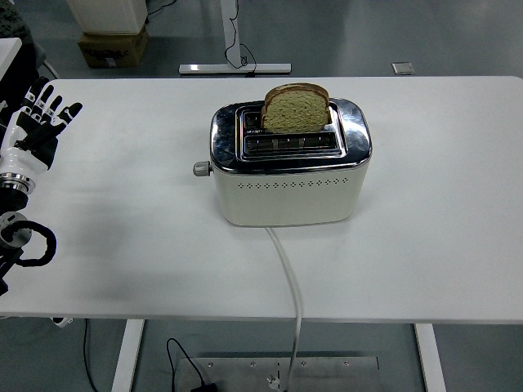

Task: Press down toaster

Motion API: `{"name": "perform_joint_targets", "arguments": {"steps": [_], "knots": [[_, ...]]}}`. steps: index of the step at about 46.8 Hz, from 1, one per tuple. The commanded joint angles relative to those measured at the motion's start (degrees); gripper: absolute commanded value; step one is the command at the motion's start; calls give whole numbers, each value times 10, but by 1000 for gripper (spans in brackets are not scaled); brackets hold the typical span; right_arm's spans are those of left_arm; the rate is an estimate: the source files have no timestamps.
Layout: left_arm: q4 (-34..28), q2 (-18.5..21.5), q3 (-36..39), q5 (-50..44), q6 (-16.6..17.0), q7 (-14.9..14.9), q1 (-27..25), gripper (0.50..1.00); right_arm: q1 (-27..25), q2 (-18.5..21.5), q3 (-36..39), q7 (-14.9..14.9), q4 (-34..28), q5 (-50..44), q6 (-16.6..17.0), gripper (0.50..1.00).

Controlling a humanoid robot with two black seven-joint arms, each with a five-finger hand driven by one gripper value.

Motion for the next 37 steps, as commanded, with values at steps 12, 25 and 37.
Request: {"name": "perform_joint_targets", "arguments": {"steps": [12,25,37], "knots": [[0,-8,-15,-7,-5,1,1,1000,0,0,0,0,-1,0,0,998],[0,-21,-21,-21,-6,1,1,1000,0,0,0,0,0,0,0,998],[0,-22,-31,-22,-16,1,1,1000,0,0,0,-1,0,0,1,998]]}}
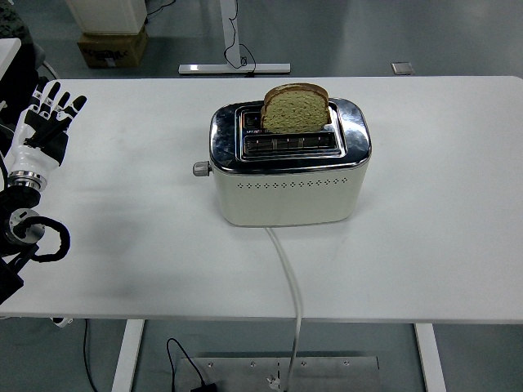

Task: Press down toaster

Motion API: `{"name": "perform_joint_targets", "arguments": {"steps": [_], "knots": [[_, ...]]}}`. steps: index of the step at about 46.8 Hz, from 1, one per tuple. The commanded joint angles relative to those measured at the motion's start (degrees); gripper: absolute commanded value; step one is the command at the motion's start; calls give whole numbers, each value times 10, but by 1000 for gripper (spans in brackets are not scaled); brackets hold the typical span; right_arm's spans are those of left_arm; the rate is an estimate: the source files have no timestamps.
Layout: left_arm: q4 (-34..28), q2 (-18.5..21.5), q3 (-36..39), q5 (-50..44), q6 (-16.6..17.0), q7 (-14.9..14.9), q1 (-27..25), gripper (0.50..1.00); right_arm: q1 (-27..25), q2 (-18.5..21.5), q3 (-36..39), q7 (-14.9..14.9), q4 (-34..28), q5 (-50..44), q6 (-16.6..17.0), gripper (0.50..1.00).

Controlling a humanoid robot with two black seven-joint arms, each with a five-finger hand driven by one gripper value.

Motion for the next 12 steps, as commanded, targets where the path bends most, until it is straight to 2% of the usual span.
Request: {"name": "perform_joint_targets", "arguments": {"steps": [1,5,12], "knots": [[0,0,-4,0,-12,0,0,1000,0,0,0,0,0,1,0,998],[1,0,-4,0,-24,0,0,1000,0,0,0,0,0,1,0,998],[7,-1,-4,0,-22,0,0,1000,0,0,0,1,0,-4,-1,998]]}}
